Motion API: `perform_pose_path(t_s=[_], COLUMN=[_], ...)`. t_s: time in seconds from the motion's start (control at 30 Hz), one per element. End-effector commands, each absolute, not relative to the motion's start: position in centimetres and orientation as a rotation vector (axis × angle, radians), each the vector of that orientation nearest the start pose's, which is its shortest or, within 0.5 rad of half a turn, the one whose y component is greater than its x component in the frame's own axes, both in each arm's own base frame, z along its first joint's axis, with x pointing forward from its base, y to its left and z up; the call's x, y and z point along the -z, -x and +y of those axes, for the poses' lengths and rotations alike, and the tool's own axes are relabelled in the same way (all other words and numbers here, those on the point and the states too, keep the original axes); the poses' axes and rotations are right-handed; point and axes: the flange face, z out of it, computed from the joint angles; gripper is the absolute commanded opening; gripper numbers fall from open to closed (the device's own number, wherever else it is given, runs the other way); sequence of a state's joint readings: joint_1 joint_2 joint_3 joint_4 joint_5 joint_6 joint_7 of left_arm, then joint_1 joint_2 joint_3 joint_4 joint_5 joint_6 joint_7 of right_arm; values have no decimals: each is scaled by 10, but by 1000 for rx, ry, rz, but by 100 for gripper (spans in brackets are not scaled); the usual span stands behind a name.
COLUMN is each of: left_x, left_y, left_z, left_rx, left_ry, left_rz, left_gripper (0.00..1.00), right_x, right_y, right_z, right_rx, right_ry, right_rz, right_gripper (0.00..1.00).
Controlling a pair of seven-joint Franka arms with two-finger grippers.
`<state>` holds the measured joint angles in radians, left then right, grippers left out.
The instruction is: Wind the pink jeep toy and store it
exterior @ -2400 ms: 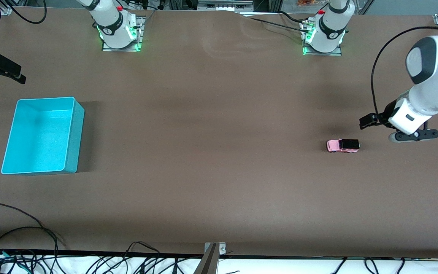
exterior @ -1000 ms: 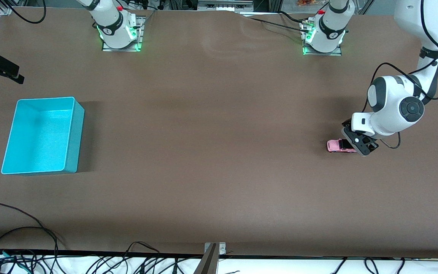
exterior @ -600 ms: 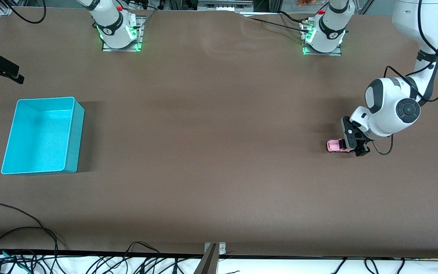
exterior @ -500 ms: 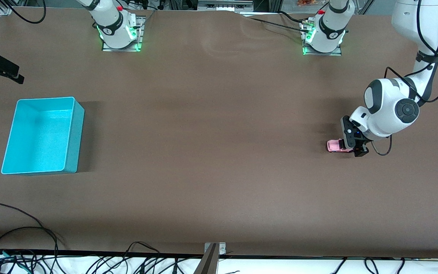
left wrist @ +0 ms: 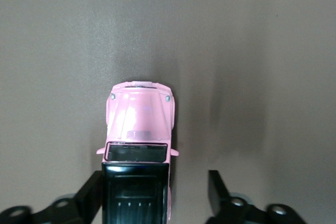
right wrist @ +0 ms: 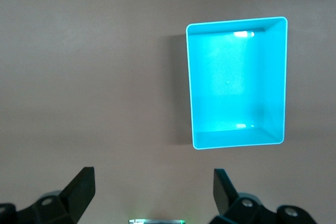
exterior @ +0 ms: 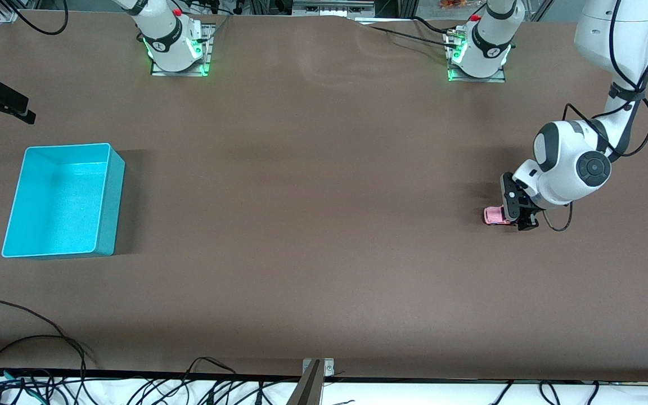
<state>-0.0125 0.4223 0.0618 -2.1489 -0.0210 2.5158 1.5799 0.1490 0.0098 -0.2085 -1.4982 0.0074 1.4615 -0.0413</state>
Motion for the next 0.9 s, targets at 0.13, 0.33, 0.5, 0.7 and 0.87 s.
perform_pose_path(t_s=[0.13, 0.33, 0.5, 0.7, 0.87], left_x=[-215, -232, -226, -207, -187], left_y=[-563, -564, -562, -558, -556], left_z=[28, 13, 3, 1, 2], left_rx=[-37, -4, 11, -17, -30], left_ry=[2226, 2074, 2117, 2156, 2192], left_rz=[2269, 2432, 2438, 2441, 2433], left_gripper=[0, 0, 0, 0, 0], right_x=[-651, -651, -650, -650, -651], right_y=[-542, -541, -541, -541, -541], right_z=[-30, -35, -34, -36, -35], right_rx=[-74, -74, -76, -76, -74], right_ry=[3130, 3131, 3132, 3132, 3133], right_rz=[30, 35, 37, 40, 35], right_gripper=[100, 100, 100, 100, 100])
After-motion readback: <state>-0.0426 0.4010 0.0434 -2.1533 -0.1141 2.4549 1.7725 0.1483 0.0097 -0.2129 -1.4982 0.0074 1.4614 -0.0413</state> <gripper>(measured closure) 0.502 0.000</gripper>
